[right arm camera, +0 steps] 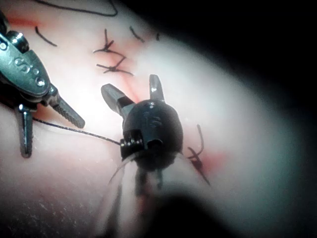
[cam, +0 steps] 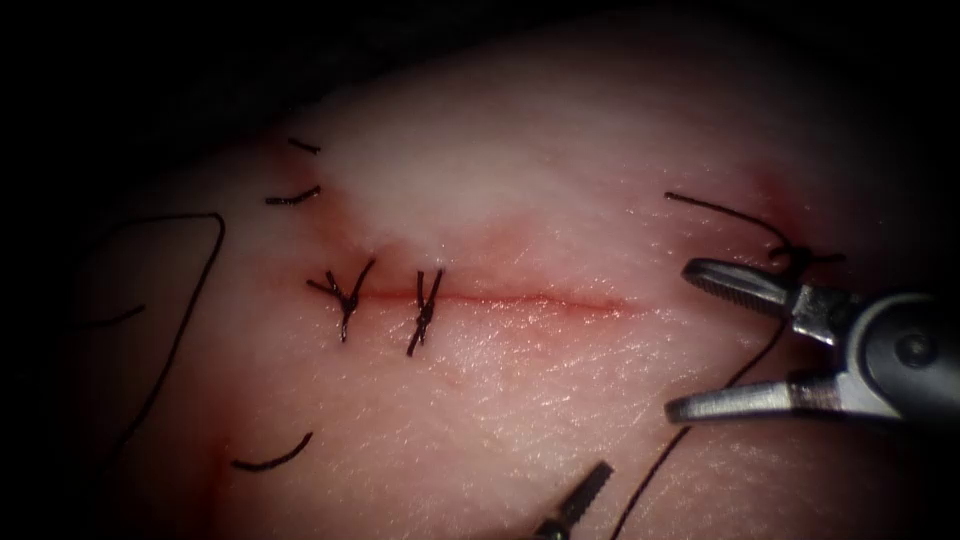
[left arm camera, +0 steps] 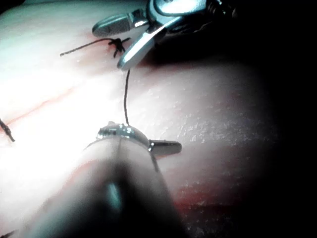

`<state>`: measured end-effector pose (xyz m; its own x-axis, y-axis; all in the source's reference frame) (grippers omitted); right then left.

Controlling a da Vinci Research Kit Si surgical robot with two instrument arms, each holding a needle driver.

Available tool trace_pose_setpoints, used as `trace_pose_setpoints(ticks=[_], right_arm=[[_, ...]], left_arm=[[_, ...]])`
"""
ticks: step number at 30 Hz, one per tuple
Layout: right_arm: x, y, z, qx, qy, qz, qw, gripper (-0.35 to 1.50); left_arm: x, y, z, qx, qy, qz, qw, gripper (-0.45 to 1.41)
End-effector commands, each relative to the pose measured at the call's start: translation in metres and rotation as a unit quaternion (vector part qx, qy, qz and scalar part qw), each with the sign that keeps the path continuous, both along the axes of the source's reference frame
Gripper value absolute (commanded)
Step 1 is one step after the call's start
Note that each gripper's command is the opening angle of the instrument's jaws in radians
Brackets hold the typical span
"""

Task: Wound Closure
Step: Pick up thread with jaws on the left

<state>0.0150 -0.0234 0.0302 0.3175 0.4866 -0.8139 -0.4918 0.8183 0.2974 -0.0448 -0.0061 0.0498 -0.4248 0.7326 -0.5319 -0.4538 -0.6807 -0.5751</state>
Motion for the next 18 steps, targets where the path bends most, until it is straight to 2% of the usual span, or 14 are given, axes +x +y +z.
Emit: trace_pose_setpoints(ticks=[1, 2, 5, 6, 7, 11, 13, 15, 16, 18], right_arm=[[0.0011, 0.001, 0.0002, -0.002, 0.002, 0.001, 1.0, 0.67], [0.0011, 0.0009, 0.0001, -0.002, 0.002, 0.0, 1.0, 0.69], [0.0009, 0.0007, -0.0001, -0.005, 0.001, -0.001, 1.0, 0.69], [0.0008, 0.0006, -0.0002, -0.005, 0.001, -0.002, 1.0, 0.67], [0.0008, 0.0005, -0.0003, -0.005, 0.0, -0.002, 1.0, 0.67], [0.0006, 0.0003, -0.0007, -0.005, -0.002, -0.001, 1.0, 0.66], [0.0006, 0.0002, -0.0008, -0.005, -0.002, -0.001, 1.0, 0.66], [0.0006, 0.0001, -0.0009, -0.007, -0.002, -0.002, 1.0, 0.66], [0.0006, 0.0001, -0.0009, -0.007, -0.002, -0.002, 1.0, 0.66], [0.0006, 0.0, -0.001, -0.006, -0.003, -0.004, 1.0, 0.66]], left_arm=[[-0.0008, 0.0008, 0.0004, 0.0, -0.003, 0.004, 1.0, 0.57], [-0.0009, 0.0008, 0.0006, 0.002, -0.004, 0.007, 1.0, 0.49], [-0.0006, 0.0012, 0.0012, 0.009, -0.001, 0.018, 1.0, 0.05], [-0.0003, 0.0013, 0.0014, 0.01, -0.001, 0.021, 1.0, -0.25], [0.0, 0.0015, 0.0017, 0.011, -0.003, 0.025, 1.0, -0.45], [0.0009, 0.0024, 0.0025, 0.017, -0.021, 0.037, 0.999, -0.45], [0.0012, 0.0035, 0.0025, 0.012, -0.039, 0.028, 0.999, -0.45], [0.0013, 0.006, 0.0018, -0.012, -0.06, 0.027, 0.998, -0.45], [0.0013, 0.006, 0.0018, -0.012, -0.06, 0.027, 0.998, -0.45], [0.0012, 0.0085, 0.0013, -0.022, -0.059, 0.032, 0.997, -0.45]])
